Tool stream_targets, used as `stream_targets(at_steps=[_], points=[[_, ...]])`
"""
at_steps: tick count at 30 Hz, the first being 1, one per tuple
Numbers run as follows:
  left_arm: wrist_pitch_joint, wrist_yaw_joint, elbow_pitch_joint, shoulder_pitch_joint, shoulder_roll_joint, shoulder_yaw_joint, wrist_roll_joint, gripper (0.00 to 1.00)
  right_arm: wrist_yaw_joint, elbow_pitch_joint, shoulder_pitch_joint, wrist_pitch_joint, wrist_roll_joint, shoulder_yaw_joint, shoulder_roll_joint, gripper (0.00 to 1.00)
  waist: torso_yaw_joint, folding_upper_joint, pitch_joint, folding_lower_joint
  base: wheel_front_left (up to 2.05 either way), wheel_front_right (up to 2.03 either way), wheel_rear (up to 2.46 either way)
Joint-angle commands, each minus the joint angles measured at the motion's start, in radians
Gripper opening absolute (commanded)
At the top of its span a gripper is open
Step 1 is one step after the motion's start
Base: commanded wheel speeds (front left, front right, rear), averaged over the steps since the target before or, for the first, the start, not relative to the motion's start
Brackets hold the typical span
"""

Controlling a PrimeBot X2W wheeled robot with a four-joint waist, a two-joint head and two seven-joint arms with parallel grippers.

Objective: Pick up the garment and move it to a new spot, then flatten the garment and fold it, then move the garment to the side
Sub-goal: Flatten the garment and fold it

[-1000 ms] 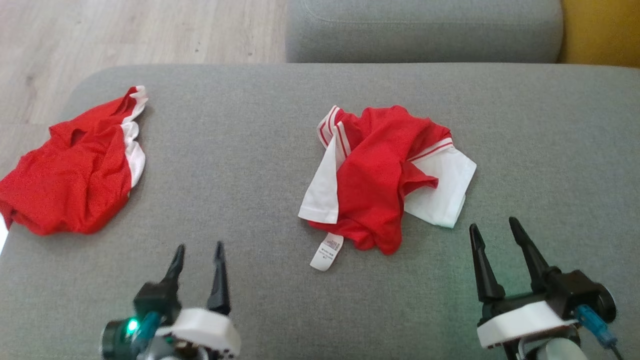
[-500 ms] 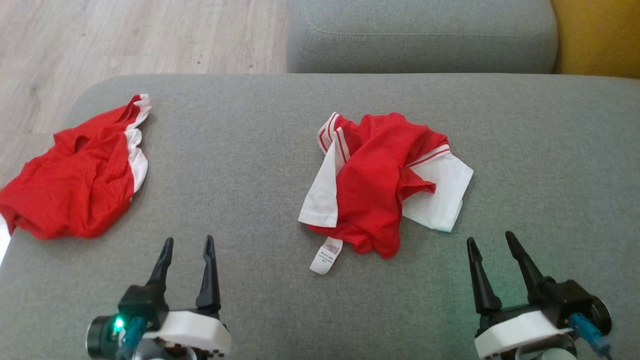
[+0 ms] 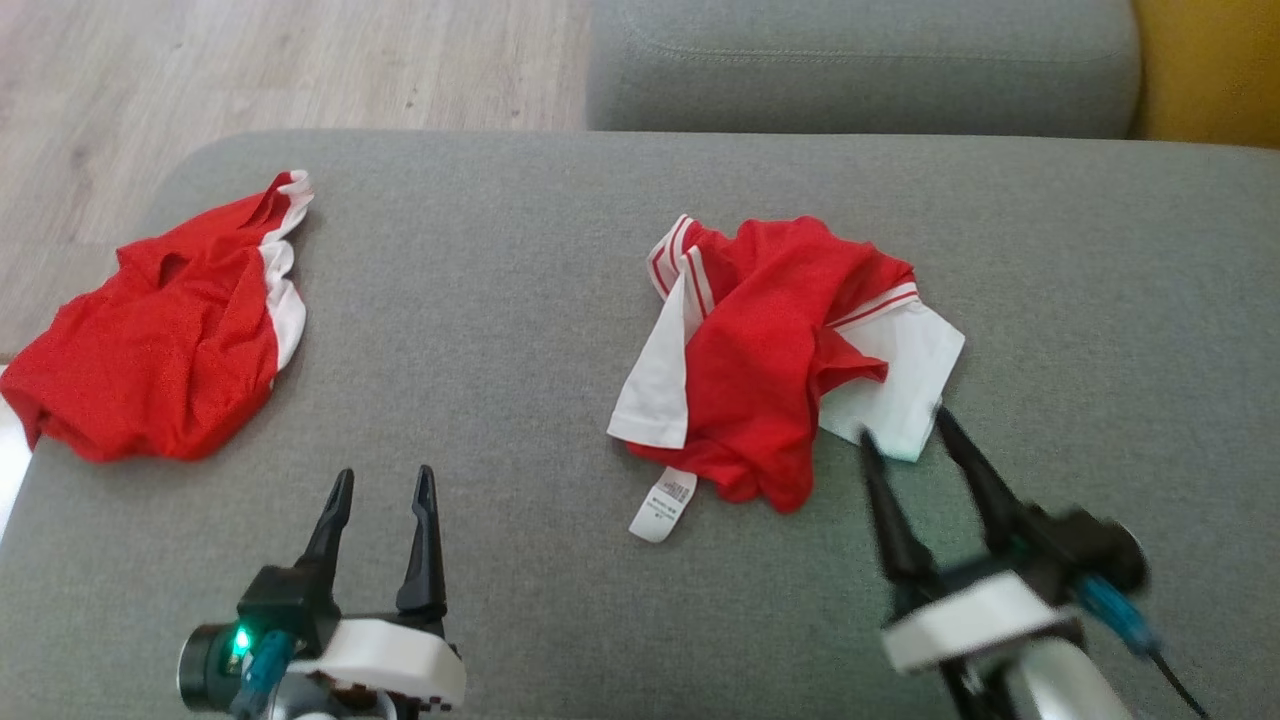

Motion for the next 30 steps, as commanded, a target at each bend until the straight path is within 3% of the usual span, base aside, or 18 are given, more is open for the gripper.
stream_targets(at_steps=[1, 6, 11, 16, 25, 30], points=[[-0.012, -0.005, -0.039, -0.046, -0.006, 0.037, 0.008, 1.0, 0.008, -0.034, -0.089, 0.011, 0.021, 0.066, 0.002, 1.0, 0.007, 0.0, 0.008, 0.0, 0.0, 0.0, 0.0], [-0.012, -0.005, -0.045, -0.07, -0.007, 0.017, -0.002, 1.0, 0.008, 0.03, -0.252, 0.149, 0.057, 0.167, 0.005, 1.0, 0.03, 0.0, 0.036, 0.0, 0.0, 0.0, 0.0], [-0.012, 0.006, -0.048, -0.093, -0.007, -0.022, -0.028, 1.0, 0.008, 0.124, -0.366, 0.295, 0.111, 0.18, 0.008, 1.0, 0.063, 0.0, 0.055, 0.0, 0.0, 0.0, 0.0], [-0.012, 0.026, -0.045, -0.107, -0.007, -0.066, -0.053, 1.0, 0.008, 0.216, -0.452, 0.439, 0.239, 0.195, 0.008, 1.0, 0.103, 0.0, 0.065, 0.0, 0.0, 0.0, 0.0], [-0.012, 0.041, -0.043, -0.118, -0.007, -0.09, -0.071, 1.0, 0.008, 0.316, -0.545, 0.492, 0.321, 0.207, 0.008, 1.0, 0.149, 0.0, 0.075, 0.0, 0.0, 0.0, 0.0], [-0.012, 0.048, -0.046, -0.128, -0.007, -0.107, -0.081, 1.0, 0.008, 0.366, -0.581, 0.52, 0.295, 0.226, 0.008, 1.0, 0.164, 0.0, 0.09, 0.0, 0.0, 0.0, 0.0]])
